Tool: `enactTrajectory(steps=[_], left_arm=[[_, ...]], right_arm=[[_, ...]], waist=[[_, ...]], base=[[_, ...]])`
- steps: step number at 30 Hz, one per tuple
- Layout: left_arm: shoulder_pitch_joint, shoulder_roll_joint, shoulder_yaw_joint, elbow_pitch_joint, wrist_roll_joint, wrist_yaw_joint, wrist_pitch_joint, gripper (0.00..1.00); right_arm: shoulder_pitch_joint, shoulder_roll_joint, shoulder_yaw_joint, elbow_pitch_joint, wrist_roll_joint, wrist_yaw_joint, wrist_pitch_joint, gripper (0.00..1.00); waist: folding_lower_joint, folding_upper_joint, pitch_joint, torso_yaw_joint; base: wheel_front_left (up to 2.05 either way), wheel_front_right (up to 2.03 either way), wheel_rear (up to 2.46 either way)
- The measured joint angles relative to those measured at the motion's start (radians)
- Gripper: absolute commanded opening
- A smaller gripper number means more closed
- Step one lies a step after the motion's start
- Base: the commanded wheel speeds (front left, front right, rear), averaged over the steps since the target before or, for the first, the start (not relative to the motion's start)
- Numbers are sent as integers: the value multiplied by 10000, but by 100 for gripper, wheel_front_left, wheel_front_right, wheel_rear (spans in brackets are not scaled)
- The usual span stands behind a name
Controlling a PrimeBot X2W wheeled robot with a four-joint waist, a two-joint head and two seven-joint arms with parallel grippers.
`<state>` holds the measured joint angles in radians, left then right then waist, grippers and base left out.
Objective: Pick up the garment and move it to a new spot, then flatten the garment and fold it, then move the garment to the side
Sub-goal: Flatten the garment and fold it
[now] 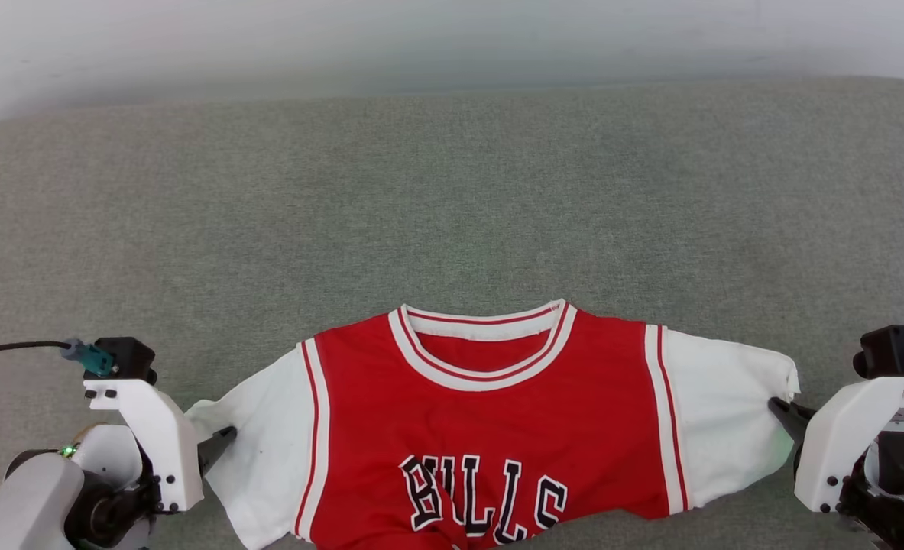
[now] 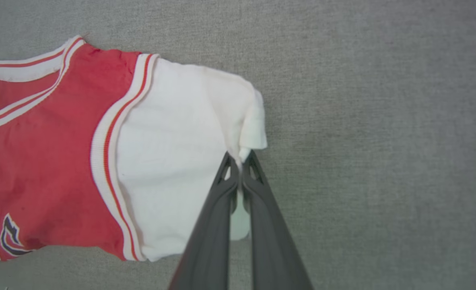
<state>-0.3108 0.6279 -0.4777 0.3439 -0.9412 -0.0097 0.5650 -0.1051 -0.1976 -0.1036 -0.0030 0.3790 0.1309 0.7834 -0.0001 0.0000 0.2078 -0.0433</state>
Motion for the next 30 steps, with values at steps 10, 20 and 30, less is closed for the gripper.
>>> enactTrajectory(steps=[10, 20, 30], left_arm=[[-1049, -579, -176, 422, 825, 6, -1243, 0], [-3545, -1572, -29, 765, 1453, 169, -2359, 0], [-6402, -2188, -4, 2527, 2514, 278, -4002, 0]], right_arm=[[-848, -441, 36, 293, -105, 2, -625, 0], [-2433, -888, -194, 1007, -395, 2, -1051, 0], [-5451, -1404, 399, 2376, -290, 2, -1858, 0]], waist=[[1, 0, -355, 37], [1, 0, -1304, 518], [1, 0, -1385, 334]], base=[[0, 0, 0], [0, 0, 0], [0, 0, 0]])
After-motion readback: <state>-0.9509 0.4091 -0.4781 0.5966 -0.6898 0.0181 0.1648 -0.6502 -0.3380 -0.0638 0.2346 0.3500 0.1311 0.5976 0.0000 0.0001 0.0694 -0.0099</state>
